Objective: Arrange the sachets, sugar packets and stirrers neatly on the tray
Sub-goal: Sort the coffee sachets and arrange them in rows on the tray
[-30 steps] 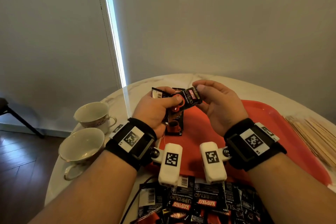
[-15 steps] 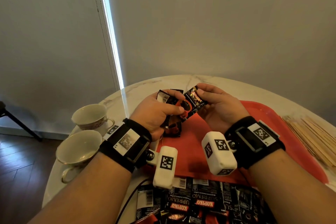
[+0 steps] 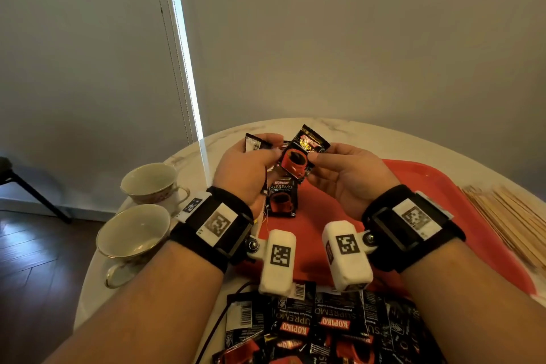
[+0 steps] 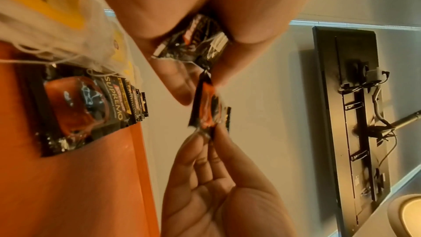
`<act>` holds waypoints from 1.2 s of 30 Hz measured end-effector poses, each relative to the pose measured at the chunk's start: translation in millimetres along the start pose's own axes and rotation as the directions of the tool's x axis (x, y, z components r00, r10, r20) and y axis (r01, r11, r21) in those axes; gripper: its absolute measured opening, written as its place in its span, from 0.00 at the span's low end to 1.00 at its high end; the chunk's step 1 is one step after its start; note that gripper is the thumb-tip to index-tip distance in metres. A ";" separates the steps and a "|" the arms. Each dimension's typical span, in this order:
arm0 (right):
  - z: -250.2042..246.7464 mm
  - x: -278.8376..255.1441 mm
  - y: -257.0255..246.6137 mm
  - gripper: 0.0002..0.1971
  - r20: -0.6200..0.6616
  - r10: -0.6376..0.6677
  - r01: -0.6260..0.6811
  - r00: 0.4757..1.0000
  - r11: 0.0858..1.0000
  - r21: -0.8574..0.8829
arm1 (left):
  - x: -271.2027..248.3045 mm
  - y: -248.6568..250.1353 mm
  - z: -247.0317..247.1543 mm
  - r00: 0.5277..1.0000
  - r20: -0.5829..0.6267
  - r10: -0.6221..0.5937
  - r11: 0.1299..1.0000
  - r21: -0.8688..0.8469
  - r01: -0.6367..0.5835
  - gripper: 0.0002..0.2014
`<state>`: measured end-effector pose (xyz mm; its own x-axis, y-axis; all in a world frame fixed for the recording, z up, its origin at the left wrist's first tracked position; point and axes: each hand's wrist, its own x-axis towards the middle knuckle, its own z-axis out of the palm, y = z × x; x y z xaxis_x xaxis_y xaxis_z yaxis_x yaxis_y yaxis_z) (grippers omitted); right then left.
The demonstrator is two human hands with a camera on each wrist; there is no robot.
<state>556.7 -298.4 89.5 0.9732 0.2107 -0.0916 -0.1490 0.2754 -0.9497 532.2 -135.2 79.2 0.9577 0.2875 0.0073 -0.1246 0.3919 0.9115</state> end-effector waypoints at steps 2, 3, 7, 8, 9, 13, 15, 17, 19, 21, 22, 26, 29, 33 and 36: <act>-3.6 2.9 4.2 0.06 -0.047 0.055 -0.057 0.997 0.998 -0.034 | 5.1 0.7 -2.7 0.996 -0.090 0.024 1.000 0.001 -0.024 0.14; -5.4 3.3 7.9 0.07 -0.059 0.097 -0.101 0.994 0.992 -0.075 | 6.6 1.1 -3.6 0.992 -0.120 0.031 1.000 0.000 -0.031 0.15; -7.6 2.3 20.0 0.06 -0.086 0.231 -0.245 0.969 0.941 -0.235 | 7.8 3.2 -3.4 0.979 -0.195 0.061 0.997 -0.027 -0.068 0.18; -7.7 2.2 20.8 0.06 -0.085 0.241 -0.256 0.967 0.928 -0.272 | 7.5 4.2 -2.6 0.979 -0.195 0.061 0.996 -0.049 -0.072 0.17; -7.5 2.3 21.1 0.06 -0.083 0.249 -0.263 0.965 0.914 -0.308 | 6.8 5.3 -2.6 0.979 -0.196 0.058 0.995 -0.074 -0.074 0.16; -4.0 2.2 22.8 0.06 -0.077 0.257 -0.265 0.963 0.876 -0.402 | 5.4 9.5 -2.8 0.978 -0.198 0.060 0.992 -0.097 -0.080 0.12; -0.4 2.7 23.5 0.06 -0.074 0.263 -0.269 0.962 0.866 -0.420 | 4.8 9.3 -2.1 0.974 -0.211 0.080 0.992 -0.076 -0.098 0.11; 3.3 3.9 23.6 0.07 -0.074 0.271 -0.275 0.960 0.857 -0.435 | 5.3 8.5 -2.2 0.969 -0.230 0.094 0.992 -0.058 -0.110 0.11; 6.0 5.7 23.2 0.07 -0.088 0.273 -0.283 0.958 0.847 -0.450 | 5.9 8.2 -2.7 0.965 -0.243 0.099 0.992 -0.050 -0.115 0.13; 7.2 6.9 23.3 0.08 -0.097 0.276 -0.289 0.956 0.839 -0.461 | 7.0 7.7 -3.9 0.961 -0.254 0.106 0.992 -0.034 -0.118 0.14; 7.7 7.3 23.3 0.08 -0.100 0.277 -0.291 0.956 0.835 -0.467 | 7.3 7.7 -4.7 0.959 -0.261 0.108 0.993 -0.026 -0.119 0.14; 8.5 10.0 23.3 0.10 -0.106 0.286 -0.302 0.952 0.829 -0.471 | 6.9 7.4 -5.5 0.962 -0.256 0.093 0.993 -0.040 -0.107 0.12; 7.9 11.7 23.5 0.09 -0.111 0.289 -0.307 0.951 0.831 -0.463 | 5.7 6.8 -3.4 0.972 -0.221 0.080 0.994 -0.060 -0.096 0.11; 5.1 9.5 22.4 0.08 -0.096 0.247 -0.265 0.964 0.874 -0.408 | 5.1 5.2 -2.8 0.980 -0.183 0.080 0.996 -0.010 -0.083 0.11; 2.1 4.3 14.3 0.08 0.017 0.097 -0.089 0.995 0.957 -0.275 | 4.5 3.5 -1.7 0.987 -0.156 0.027 1.000 0.008 -0.026 0.10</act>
<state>558.4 -291.5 76.1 0.9512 0.2520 -0.1782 -0.1808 -0.0131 -0.9834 535.6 -131.1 81.7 0.9021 0.4303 -0.0324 -0.1471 0.3773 0.9143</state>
